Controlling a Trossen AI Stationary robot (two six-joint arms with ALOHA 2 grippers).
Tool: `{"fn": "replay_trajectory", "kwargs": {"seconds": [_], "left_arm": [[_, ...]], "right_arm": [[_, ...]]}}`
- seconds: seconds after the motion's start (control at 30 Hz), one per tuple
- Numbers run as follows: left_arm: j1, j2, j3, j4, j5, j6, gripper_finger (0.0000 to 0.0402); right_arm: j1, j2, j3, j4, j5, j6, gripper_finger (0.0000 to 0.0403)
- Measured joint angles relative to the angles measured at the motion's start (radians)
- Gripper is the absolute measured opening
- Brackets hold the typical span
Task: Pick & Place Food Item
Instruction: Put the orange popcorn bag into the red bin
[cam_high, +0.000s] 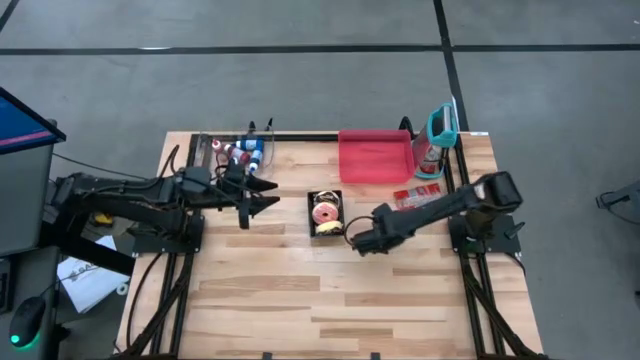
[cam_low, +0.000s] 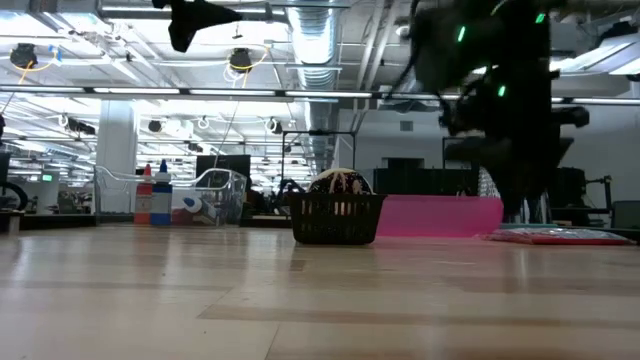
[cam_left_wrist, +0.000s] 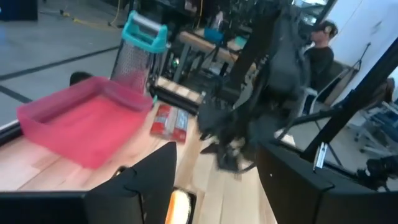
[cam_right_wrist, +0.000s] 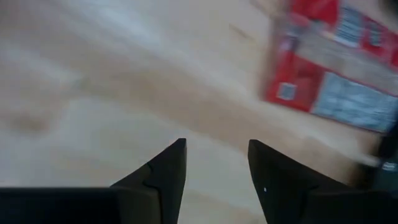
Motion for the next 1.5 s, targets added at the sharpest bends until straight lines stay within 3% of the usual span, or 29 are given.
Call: {"fn": "replay_trajectory", "kwargs": {"seconds": [0.47,0.6,1.2,1.5], "left_arm": [[-0.011,0.003,0.0,0.031,-0.022,-0.015,0.0223],[-0.011,0.003,0.0,0.033,-0.022,-0.016,0.0223],[-0.011,0.003,-0.001,0.058,-0.021,-0.02,0.0222],[-0.011,0.003,-0.001,0.058,-0.022,-0.036,0.0222]], "right_arm": [[-0.131,0.161,0.0,-0.068,0.005,0.005,0.0173],[-0.151,0.16,0.0,-0.094,0.054,0.003,0.0166],[-0.192,0.156,-0.089,-0.006,0.037,-0.047,0.0141],[-0.192,0.158,-0.092,0.002,0.045,-0.046,0.01]]}}
